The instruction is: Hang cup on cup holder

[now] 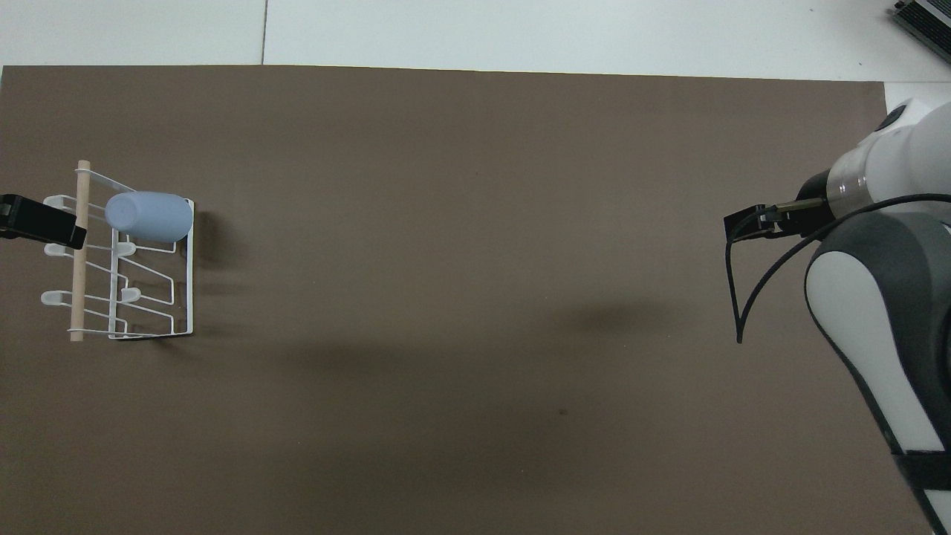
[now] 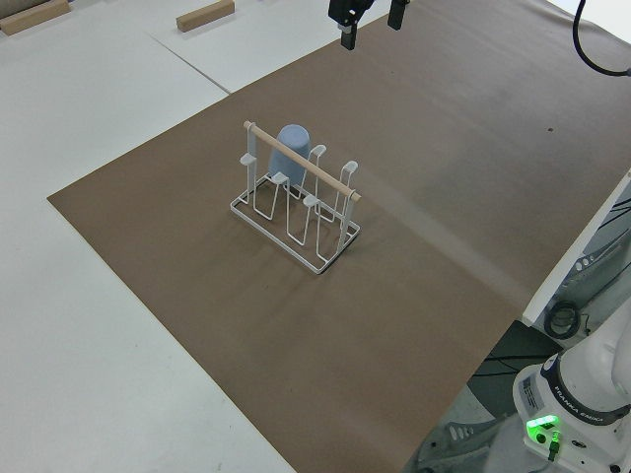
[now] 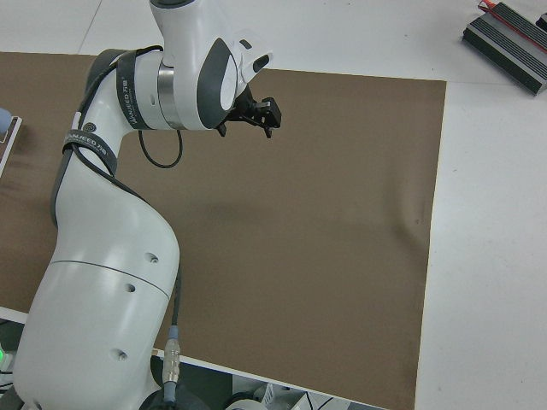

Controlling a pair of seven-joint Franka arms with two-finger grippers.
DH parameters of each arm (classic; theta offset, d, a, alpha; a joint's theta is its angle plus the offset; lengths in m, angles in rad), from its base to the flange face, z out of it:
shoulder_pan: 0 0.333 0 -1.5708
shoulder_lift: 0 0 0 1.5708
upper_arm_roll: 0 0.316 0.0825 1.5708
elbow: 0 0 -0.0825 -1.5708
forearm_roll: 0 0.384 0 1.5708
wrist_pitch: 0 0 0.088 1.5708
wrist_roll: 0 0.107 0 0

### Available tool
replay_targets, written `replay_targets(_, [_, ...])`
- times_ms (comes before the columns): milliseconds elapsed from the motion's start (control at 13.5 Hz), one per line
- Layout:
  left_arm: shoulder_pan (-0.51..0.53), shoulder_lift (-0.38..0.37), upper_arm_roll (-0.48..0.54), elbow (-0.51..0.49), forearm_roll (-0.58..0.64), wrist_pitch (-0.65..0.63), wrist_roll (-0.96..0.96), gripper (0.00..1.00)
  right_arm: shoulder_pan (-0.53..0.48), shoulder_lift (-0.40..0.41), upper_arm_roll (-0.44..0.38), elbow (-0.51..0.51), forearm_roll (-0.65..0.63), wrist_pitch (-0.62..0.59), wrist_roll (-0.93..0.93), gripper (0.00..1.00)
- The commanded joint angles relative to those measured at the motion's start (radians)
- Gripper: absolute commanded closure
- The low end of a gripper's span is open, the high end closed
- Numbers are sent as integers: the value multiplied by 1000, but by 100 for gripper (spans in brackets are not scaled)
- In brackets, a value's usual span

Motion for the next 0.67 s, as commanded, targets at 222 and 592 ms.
replay_targets(222, [-17, -46, 23, -63, -4, -11, -8, 0, -16, -19, 6, -21, 2, 10, -22, 0])
replay_targets(592, [-20, -83, 22, -128, -4, -14, -5, 0, -16, -19, 6, -21, 2, 10, -22, 0])
